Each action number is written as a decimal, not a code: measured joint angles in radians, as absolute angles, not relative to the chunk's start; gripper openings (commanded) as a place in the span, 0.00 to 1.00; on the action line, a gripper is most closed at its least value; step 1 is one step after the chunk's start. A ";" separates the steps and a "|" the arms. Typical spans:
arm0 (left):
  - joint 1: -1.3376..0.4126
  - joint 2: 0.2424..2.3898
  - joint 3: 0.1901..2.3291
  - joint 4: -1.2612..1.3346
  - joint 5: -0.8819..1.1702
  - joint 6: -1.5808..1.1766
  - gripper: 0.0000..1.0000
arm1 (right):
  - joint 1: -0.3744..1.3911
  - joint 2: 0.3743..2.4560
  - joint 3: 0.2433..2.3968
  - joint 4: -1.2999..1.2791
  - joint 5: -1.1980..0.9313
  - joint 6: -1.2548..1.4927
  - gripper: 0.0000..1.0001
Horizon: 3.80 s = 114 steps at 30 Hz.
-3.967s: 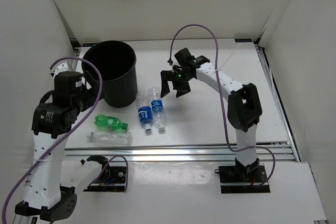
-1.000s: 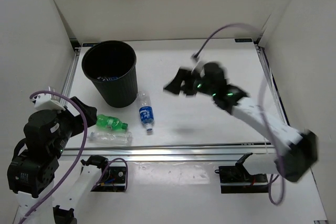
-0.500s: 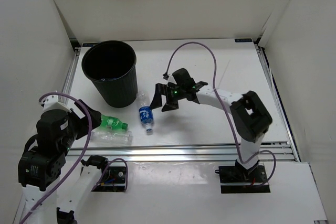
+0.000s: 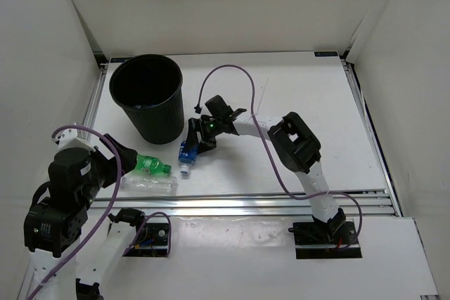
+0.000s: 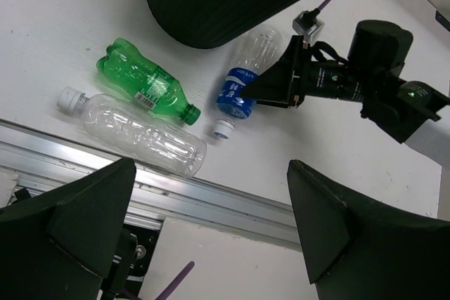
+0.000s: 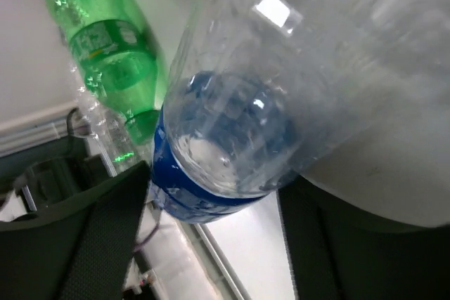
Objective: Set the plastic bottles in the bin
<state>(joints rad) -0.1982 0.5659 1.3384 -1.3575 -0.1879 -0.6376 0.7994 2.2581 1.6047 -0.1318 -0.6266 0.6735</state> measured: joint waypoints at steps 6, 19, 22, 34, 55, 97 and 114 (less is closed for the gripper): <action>-0.198 0.566 1.338 -1.357 -0.182 -0.652 1.00 | 0.788 2.195 1.490 -0.117 -0.641 0.690 0.33; -0.199 0.392 1.229 -1.330 -0.258 -0.867 1.00 | 0.821 1.714 1.673 -0.673 -0.338 0.532 0.24; -0.213 0.261 1.108 -1.297 -0.245 -1.008 1.00 | 0.843 1.792 2.108 -0.705 -0.254 0.476 0.26; -0.308 0.397 1.151 -1.344 -0.237 -1.213 1.00 | 0.844 2.187 2.519 -0.458 -0.211 0.467 0.34; -0.315 0.321 0.821 -1.348 -0.183 -1.538 1.00 | 0.899 1.674 2.413 -0.447 -0.002 0.230 1.00; -0.315 0.394 0.601 -1.198 -0.262 -1.652 0.43 | 0.695 1.387 2.085 -0.839 -0.160 0.199 1.00; -0.311 1.094 1.587 -0.884 -0.603 -0.971 0.49 | 0.676 1.387 2.263 -0.971 -0.097 0.181 1.00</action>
